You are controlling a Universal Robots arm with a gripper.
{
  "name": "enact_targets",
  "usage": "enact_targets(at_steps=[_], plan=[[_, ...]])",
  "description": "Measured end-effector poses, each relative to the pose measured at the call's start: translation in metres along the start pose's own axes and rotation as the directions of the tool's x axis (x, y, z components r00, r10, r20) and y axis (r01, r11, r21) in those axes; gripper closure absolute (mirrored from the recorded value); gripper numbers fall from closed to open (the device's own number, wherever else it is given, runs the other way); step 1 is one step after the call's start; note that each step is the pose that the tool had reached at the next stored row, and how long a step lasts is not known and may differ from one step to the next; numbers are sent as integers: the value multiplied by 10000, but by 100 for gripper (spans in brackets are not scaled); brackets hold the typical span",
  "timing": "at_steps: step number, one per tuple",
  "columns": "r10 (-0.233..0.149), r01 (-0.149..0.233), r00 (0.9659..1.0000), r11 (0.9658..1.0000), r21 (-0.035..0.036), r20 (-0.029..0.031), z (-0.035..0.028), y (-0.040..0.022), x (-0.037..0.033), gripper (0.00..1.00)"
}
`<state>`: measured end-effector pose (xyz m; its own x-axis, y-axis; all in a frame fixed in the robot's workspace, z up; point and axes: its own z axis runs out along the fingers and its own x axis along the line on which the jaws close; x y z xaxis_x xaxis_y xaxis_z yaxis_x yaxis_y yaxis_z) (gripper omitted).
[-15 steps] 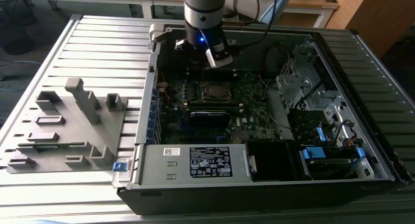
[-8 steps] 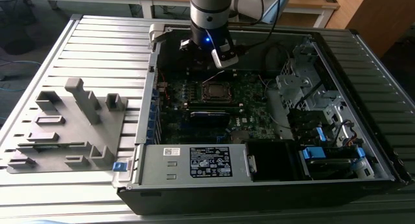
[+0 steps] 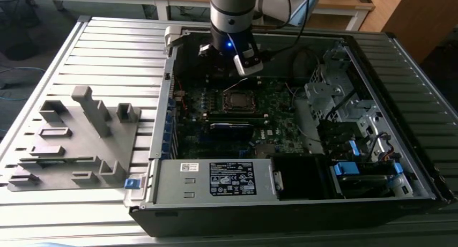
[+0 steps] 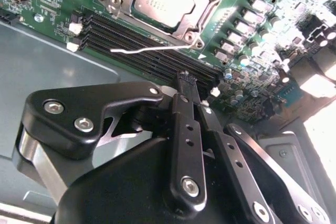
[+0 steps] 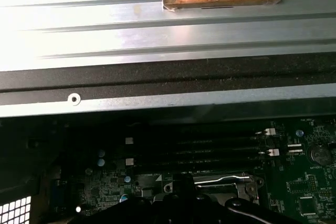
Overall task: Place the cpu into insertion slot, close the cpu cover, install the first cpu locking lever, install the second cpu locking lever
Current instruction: 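Install the first cpu locking lever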
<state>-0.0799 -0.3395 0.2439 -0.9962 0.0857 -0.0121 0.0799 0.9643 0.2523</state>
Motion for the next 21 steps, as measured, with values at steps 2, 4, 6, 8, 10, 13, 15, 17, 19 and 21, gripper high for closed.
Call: enact_targets(at_steps=[2, 4, 6, 8, 10, 13, 15, 17, 19, 21], plan=[[1, -1, 10000, 10000, 4, -1, 1, 0, 0, 89], [0, 0, 10000, 10000, 11, 2, 3, 1, -1, 89], [-3, 3, 10000, 10000, 77, 6, 7, 12, -2, 89], [-8, 7, 10000, 9998, 208, 17, 15, 29, -4, 89], [-12, 11, 10000, 9993, 362, 30, 23, 42, -8, 89], [-16, 14, 10000, 9992, 405, 33, 42, 53, -14, 89], [-14, 13, 10000, 9992, 409, 33, 53, 58, -29, 89], [-12, 10, 10000, 9991, 419, 33, 65, 62, -60, 89], [-10, 8, 10000, 9991, 432, 35, 79, 68, -103, 89], [-6, 4, 10000, 9990, 440, 37, 90, 72, -144, 89]])
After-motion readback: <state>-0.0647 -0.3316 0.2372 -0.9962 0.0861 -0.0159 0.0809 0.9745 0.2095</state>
